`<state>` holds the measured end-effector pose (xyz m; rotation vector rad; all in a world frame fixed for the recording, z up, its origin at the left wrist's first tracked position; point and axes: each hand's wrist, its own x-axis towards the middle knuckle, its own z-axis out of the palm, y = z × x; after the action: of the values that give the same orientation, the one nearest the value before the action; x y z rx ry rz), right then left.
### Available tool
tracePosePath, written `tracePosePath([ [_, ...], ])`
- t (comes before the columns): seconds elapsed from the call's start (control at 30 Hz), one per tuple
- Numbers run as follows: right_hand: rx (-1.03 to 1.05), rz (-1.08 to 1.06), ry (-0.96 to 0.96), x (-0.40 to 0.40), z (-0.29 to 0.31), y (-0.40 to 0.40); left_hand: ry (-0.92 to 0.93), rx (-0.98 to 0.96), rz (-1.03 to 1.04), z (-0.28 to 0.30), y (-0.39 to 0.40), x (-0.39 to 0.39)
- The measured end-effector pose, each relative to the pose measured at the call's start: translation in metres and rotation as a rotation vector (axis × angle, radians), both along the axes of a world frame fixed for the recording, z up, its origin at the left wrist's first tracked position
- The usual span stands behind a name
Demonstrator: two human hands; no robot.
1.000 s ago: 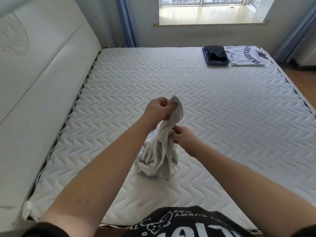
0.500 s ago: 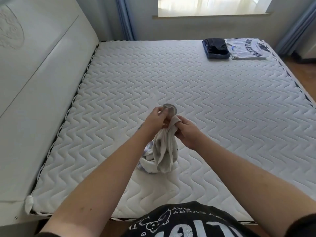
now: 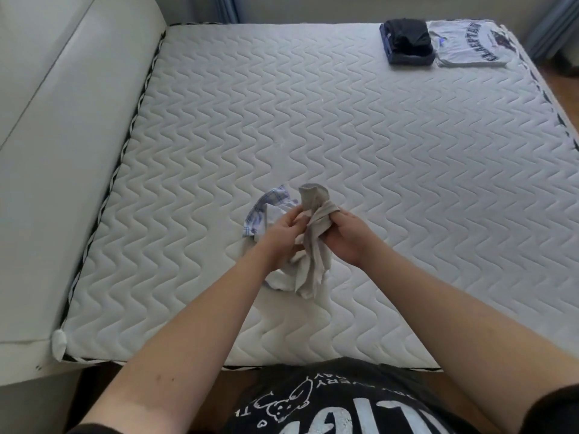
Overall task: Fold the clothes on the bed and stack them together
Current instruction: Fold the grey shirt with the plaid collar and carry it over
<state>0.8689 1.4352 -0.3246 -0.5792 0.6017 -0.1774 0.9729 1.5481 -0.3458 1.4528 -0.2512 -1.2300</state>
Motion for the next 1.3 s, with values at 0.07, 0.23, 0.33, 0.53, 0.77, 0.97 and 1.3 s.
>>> tracePosePath([
  [0.07,0.033,-0.041,0.002,0.003,-0.005,-0.001,0.089,-0.024,0.036,-0.007,0.006,-0.002],
  [0.23,0.11,-0.117,0.009,0.011,-0.018,-0.001,0.037,-0.2,-0.113,-0.026,0.021,-0.012],
  [0.33,0.125,-0.142,0.028,0.013,-0.02,-0.003,-0.151,-0.114,-0.088,-0.028,0.021,-0.011],
  [0.53,-0.283,-0.169,0.309,0.0,-0.024,-0.017,-0.656,0.164,-0.157,-0.033,0.032,0.014],
  [0.77,-0.886,-0.115,0.668,-0.037,-0.044,-0.035,-0.771,0.328,-0.076,-0.043,0.057,0.047],
  [0.97,-1.074,0.1,0.9,-0.067,-0.059,-0.042,-0.854,0.511,-0.108,-0.055,0.073,0.067],
  [1.3,-1.194,0.159,1.066,-0.118,-0.065,-0.039,-0.869,0.507,-0.158,-0.073,0.102,0.064],
])
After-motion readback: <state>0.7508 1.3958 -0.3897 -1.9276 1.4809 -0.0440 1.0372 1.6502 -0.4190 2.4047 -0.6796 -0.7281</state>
